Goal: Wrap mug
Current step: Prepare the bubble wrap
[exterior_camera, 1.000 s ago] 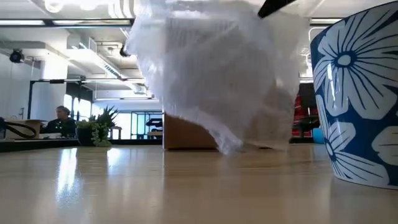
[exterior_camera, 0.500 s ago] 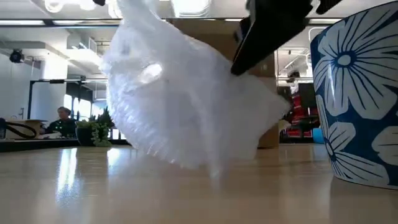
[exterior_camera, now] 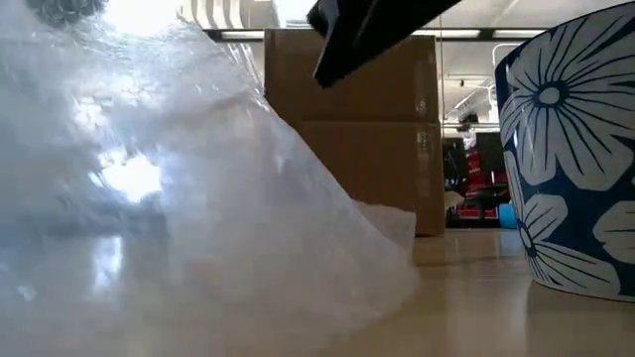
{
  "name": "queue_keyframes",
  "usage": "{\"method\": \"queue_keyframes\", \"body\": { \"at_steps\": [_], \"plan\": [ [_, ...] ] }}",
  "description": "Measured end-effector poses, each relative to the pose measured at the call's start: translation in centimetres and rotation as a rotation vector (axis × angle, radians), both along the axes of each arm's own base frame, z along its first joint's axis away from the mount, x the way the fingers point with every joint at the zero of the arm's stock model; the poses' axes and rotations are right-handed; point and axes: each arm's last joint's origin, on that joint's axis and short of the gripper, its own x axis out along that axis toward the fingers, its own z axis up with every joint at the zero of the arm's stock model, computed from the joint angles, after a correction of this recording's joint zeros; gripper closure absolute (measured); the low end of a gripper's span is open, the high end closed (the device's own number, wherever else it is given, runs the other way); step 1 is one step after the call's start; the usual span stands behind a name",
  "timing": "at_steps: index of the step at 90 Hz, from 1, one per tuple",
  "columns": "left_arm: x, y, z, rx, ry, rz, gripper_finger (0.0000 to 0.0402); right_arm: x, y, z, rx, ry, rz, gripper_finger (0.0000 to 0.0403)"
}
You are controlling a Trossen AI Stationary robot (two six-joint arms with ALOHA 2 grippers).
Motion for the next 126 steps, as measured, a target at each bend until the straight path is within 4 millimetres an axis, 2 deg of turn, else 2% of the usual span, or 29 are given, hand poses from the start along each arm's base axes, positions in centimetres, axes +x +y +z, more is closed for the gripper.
{"method": "queue_keyframes", "body": {
  "at_steps": [6,17,38,60,79,103,126],
  "plan": [
    [-0.5,-0.4,-0.2,-0.013,0.017,0.001,0.0401,0.0,-1.1,0.0,-0.067,-0.002,-0.058,0.0174],
    [-0.6,-1.6,-0.9,-0.042,0.04,0.008,0.0402,0.1,-3.4,-1.4,-0.122,0.03,-0.142,0.0175],
    [1.7,-4.6,-4.7,-0.004,0.062,0.0,0.0402,1.1,-7.7,-5.8,-0.088,-0.044,-0.272,0.019],
    [4.4,-5.1,-10.5,0.117,0.197,0.114,0.0402,-0.1,-8.6,-8.0,-0.097,0.013,-0.301,0.0202],
    [4.6,-4.1,-14.4,0.08,0.523,0.124,0.0402,-1.5,-8.8,-9.5,-0.103,0.128,-0.357,0.0202],
    [3.5,-4.4,-14.4,-0.011,0.671,0.129,0.0402,-4.0,-9.3,-10.4,-0.121,0.337,-0.507,0.0211],
    [1.8,-3.4,-13.6,0.011,0.804,0.188,0.0402,-6.2,-9.4,-9.0,-0.21,0.571,-0.59,0.0224]
  ]
}}
